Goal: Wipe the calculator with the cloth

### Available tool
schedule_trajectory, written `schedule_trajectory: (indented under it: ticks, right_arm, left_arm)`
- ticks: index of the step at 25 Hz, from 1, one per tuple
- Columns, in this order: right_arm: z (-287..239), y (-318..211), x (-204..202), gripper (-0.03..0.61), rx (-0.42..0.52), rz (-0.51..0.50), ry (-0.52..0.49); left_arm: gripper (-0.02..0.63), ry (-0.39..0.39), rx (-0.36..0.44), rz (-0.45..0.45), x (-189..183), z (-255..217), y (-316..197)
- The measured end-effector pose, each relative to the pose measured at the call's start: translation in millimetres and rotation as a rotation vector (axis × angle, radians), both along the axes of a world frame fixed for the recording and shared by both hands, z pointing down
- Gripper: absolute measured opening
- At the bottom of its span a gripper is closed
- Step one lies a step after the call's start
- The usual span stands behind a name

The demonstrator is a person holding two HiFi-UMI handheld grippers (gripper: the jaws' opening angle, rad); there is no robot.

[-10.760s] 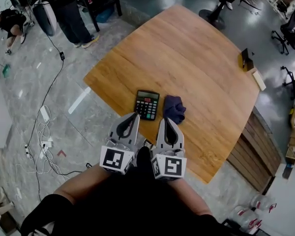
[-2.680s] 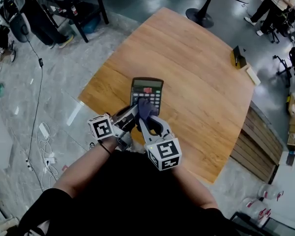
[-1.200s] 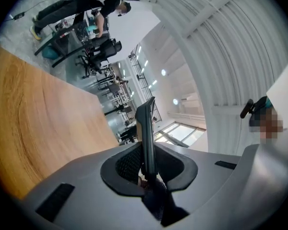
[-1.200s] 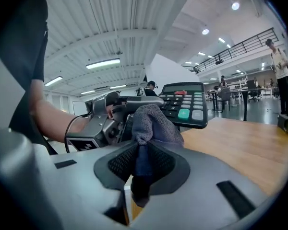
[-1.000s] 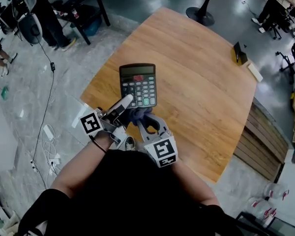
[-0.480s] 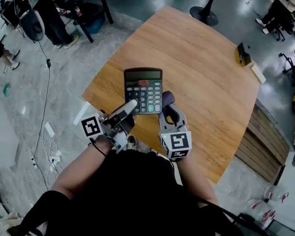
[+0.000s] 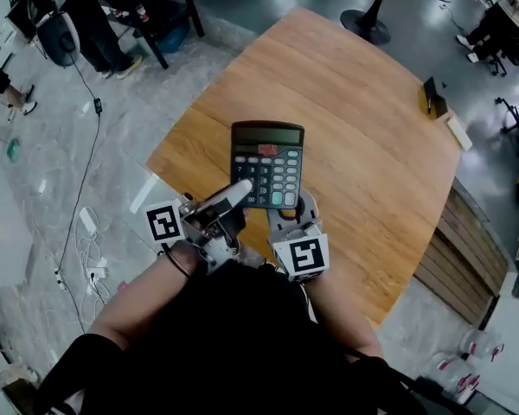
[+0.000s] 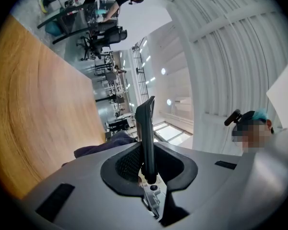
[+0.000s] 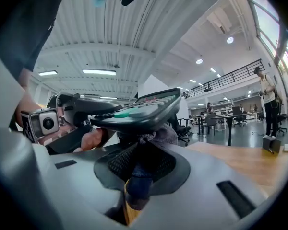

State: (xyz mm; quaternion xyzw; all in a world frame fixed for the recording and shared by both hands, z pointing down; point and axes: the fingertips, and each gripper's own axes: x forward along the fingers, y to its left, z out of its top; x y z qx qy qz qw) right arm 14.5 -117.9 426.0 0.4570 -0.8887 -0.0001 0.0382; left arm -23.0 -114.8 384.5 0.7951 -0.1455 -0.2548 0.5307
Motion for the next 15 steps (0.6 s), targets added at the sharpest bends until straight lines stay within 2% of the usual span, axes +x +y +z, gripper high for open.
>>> schedule_trajectory:
  ticks: [4, 7, 11, 15]
  right_arm:
    - [2.7, 4.1, -22.9, 0.058, 0.011, -0.054, 0.013]
    - [3.1, 2.8, -24.9, 0.058, 0.007, -0.056, -0.003]
    - [3.9, -4.2, -4.6, 0.058, 0.010, -0.003, -0.024]
    - [4.8, -20.7, 32.9, 0.058, 0.028, 0.086, -0.017]
  left_arm:
    - [0.071, -0.003, 0.000, 0.012, 0.5, 0.5, 0.2]
    - [0.071, -0.009, -0.008, 0.007, -0.3, 3.6, -0.3]
    - [0.071, -0.013, -0.012, 0.004, -0.6, 9.4, -0.5]
    - [0.071, -0.015, -0.027, 0.004, -1.1, 15.5, -1.7]
